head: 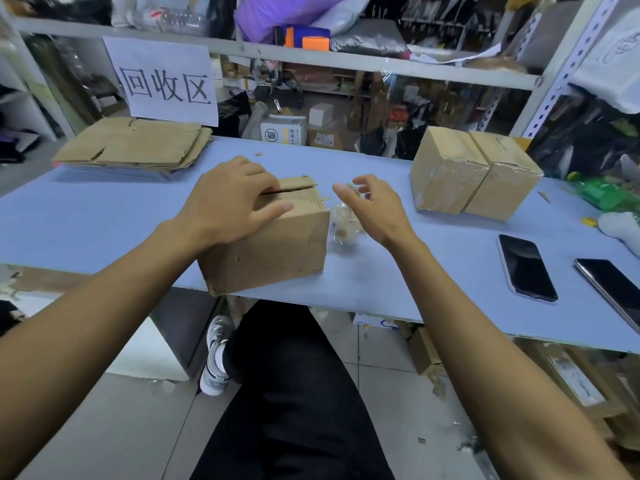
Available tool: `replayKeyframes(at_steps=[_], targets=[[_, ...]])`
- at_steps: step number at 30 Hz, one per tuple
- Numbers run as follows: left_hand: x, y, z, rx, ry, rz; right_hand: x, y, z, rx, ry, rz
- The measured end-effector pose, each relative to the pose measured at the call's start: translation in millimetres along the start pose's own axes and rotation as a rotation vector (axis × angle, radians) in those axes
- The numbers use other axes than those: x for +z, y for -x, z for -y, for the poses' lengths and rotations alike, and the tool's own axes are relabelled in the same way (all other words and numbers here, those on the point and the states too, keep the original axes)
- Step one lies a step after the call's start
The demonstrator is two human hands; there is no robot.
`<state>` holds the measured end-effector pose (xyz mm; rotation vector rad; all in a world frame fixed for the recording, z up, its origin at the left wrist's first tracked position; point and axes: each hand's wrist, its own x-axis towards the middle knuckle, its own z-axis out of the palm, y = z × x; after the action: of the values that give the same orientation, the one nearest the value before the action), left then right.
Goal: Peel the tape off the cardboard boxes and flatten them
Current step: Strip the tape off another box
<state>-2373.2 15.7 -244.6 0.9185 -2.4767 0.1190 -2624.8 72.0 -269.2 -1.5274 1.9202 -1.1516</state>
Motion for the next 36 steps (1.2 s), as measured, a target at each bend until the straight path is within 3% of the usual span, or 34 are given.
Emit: replayKeyframes(at_steps=[3, 7, 10, 12, 14, 16, 19, 21, 23, 26, 31, 34, 36], targets=[[0.3, 12.9, -4.8, -0.029, -0.095, -0.290, 12.9, 5.5, 20.6, -0.056, -0.030, 0.023], [-6.8, 24.0, -22.0, -0.284, -0.210, -0.437, 28.2, 8.5, 36.0, -0.067, -0.058, 0.031], [-20.6, 38.8, -26.9, -0.701, -0.098, -0.414, 32.4, 11.1, 40.8, -0.019, -0.106, 0.000], [-22.1, 58.2, -26.6, -1.004, 0.099, -0.314, 31.8, 16.9, 43.5, 0.025, -0.153, 0.005], [-17.4, 77.0, -31.9, -1.114, 0.368, -0.249, 29.7, 26.8, 47.1, 0.049, -0.219, 0.045], [-11.8, 91.0, -39.0, -1.109, 0.585, -0.284, 31.4, 40.3, 49.6, 0.025, -0.266, 0.101], [-12.2, 103.0, -48.4, -0.956, 0.822, -0.302, 40.3, 60.8, 49.4, -0.043, -0.358, 0.136], [-9.9, 112.5, -52.2, -0.883, 0.886, -0.266, 50.9, 73.0, 50.5, -0.111, -0.395, 0.163], [-6.6, 121.2, -51.5, -0.909, 0.909, -0.297, 62.6, 79.7, 55.0, -0.192, -0.279, 0.130], [-5.8, 127.0, -49.7, -1.053, 0.800, -0.355, 79.1, 87.1, 64.3, -0.215, -0.073, -0.013], [-2.9, 114.1, -60.7, -1.167, 0.429, -0.380, 94.2, 90.1, 76.7, -0.218, 0.024, -0.185], [-4.1, 111.1, -62.8, -1.127, 0.397, -0.398, 90.6, 92.0, 77.5, -0.196, 0.020, -0.149], [-9.5, 114.5, -56.9, -1.087, 0.540, -0.415, 83.7, 95.2, 77.4, -0.178, -0.037, -0.080]])
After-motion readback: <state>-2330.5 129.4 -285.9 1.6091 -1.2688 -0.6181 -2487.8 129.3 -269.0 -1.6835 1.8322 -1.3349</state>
